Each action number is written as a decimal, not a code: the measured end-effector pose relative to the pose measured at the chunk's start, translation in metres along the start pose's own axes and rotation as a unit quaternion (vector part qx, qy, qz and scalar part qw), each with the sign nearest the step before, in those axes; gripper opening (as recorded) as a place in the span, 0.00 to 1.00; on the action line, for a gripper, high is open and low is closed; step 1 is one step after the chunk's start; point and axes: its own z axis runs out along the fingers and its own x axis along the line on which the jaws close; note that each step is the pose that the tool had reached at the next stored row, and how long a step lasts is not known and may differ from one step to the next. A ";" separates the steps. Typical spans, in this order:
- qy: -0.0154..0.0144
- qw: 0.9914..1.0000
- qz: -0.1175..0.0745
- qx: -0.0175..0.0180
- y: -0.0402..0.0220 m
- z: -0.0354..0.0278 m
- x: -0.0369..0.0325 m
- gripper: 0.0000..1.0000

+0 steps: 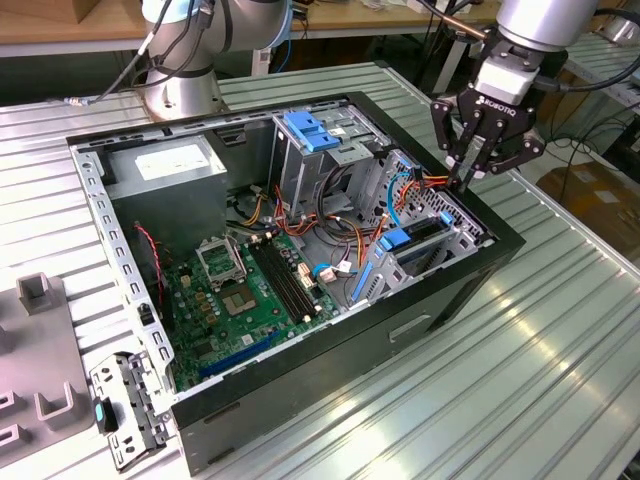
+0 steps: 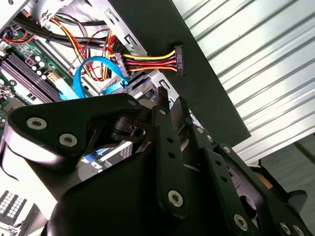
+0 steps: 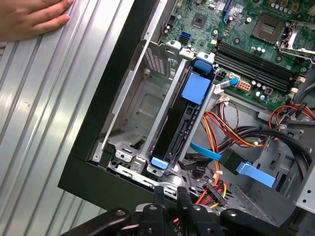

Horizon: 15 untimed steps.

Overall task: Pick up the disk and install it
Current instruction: 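Insert the first disk wire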

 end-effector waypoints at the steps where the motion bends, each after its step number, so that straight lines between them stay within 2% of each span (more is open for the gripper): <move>1: 0.000 1.000 -0.003 0.000 -0.0007 0.0001 0.0003 0.25; 6: 0.000 1.000 -0.012 0.001 -0.0106 0.0003 0.0023 0.25; 9: 0.000 1.000 -0.016 0.001 -0.0172 0.0001 -0.0007 0.25; 12: 0.000 1.000 -0.017 0.001 -0.0211 0.0001 -0.0012 0.25; 15: 0.000 0.999 -0.037 0.003 -0.0226 0.0002 -0.0007 0.25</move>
